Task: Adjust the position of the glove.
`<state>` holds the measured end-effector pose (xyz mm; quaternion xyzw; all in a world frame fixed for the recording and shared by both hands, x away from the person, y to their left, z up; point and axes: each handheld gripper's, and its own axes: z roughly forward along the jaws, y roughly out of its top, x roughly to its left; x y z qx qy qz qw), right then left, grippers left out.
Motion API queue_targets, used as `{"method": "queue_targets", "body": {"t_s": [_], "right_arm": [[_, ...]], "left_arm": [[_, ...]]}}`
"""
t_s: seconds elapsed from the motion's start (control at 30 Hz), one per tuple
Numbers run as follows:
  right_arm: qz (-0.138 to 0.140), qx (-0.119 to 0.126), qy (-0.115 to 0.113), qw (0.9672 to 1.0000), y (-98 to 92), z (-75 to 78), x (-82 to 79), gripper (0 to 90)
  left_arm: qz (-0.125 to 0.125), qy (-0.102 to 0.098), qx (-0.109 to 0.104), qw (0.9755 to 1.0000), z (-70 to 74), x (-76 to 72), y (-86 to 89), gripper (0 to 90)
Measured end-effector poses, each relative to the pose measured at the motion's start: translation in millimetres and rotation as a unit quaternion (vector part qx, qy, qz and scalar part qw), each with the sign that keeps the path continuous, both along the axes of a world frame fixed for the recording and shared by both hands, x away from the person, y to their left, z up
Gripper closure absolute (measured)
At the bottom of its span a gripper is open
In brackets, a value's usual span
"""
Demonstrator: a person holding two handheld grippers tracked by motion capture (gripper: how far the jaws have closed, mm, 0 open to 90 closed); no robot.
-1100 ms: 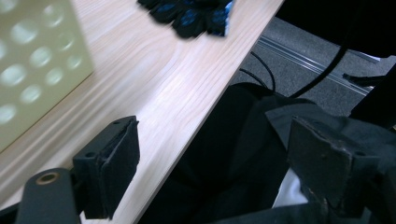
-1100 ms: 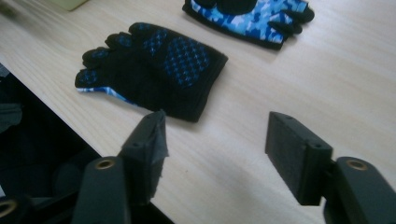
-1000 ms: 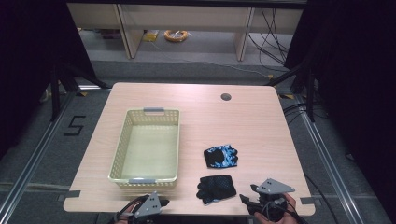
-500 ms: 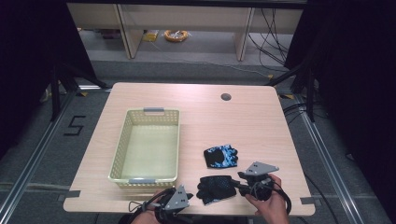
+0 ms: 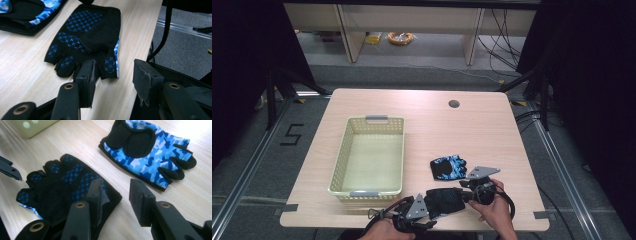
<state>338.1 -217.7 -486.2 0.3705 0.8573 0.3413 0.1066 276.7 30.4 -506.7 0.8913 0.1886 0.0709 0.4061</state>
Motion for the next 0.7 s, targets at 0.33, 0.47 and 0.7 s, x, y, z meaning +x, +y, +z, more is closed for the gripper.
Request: {"method": "queue_targets", "body": {"t_s": [0.33, 0.47, 0.7], "right_arm": [[0.0, 0.011, 0.022, 0.9997, 1.2, -9.7, 9.8, 61.8], [0.003, 0.025, 0.034, 0.9991, -1.7, -14.7, 12.2, 69.2], [0.002, 0.015, 0.035, 0.9993, -4.3, -9.3, 6.0, 85.0]], "left_arm": [[0.012, -0.007, 0.018, 0.9997, -7.7, 8.5, -10.9, 58.0], [0.008, -0.025, 0.026, 0.9993, -7.8, 8.8, -11.3, 73.4], [0.002, -0.049, 0.038, 0.9981, -6.3, 5.1, -10.6, 83.0]]}}
